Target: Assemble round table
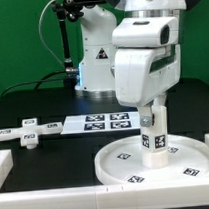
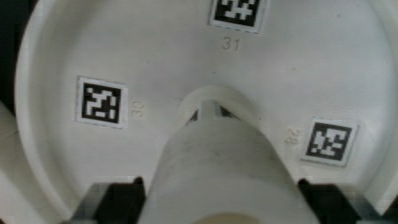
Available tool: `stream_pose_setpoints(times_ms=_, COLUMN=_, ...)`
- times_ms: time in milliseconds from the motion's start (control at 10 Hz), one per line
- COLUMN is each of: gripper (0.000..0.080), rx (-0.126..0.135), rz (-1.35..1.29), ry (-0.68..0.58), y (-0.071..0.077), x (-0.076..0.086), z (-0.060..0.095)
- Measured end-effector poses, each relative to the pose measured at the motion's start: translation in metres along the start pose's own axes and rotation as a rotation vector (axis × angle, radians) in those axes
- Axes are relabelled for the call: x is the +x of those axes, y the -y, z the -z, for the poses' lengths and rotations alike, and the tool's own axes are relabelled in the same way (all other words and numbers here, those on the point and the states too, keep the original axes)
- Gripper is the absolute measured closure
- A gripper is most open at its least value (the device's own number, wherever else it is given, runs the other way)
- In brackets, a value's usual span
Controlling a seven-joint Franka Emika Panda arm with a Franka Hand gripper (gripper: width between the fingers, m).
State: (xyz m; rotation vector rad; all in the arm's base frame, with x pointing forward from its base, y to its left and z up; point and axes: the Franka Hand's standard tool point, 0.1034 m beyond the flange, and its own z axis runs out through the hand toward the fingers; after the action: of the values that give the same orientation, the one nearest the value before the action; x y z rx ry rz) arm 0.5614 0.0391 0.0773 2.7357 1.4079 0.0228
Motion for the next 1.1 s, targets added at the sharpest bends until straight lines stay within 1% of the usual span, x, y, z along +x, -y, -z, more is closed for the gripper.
stream_pose_setpoints(times_ms=100, gripper=0.0389, rx=0.004, rz=-0.101, ry=-0.005, y=0.0004, x=0.0002, z=-0.0002)
stream_pose_setpoints(times_ms=400, gripper=0.0389, rx=0.031, rz=-0.471, ry=-0.018, y=0.0027, x=0.0010, z=-0.0009)
stream_pose_setpoints(times_ms=500, gripper=0.0389, rx=0.035, rz=-0.574, ry=-0.020, y=0.0033, x=0.0016, z=-0.0010)
stream_pose_setpoints(times_ms=600, gripper=0.0389, rx=0.041, rz=-0.811, ry=-0.016, y=0.0049, x=0.0013, z=-0.0004)
stream_pose_setpoints(times_ms=700, gripper=0.0389, rx=0.035, rz=-0.920, ry=-0.009, y=0.0075, x=0.0010, z=0.0002)
stream_pose_setpoints(times_ms=800, gripper=0.0389, rx=0.012, rz=-1.020, ry=0.000, y=0.0103, x=0.0005, z=-0.0001)
stream_pose_setpoints(times_ms=900, gripper=0.0389, rx=0.014, rz=-1.083, ry=-0.004, y=0.0100, x=-0.0001, z=-0.0012)
stream_pose_setpoints(times_ms=1000, gripper=0.0389, rx=0.026, rz=-1.159, ry=-0.005, y=0.0097, x=-0.0006, z=-0.0014)
stream_pose_setpoints(times_ms=1100, gripper=0.0389, rx=0.030, rz=-1.200, ry=-0.006, y=0.0095, x=-0.0008, z=-0.0015)
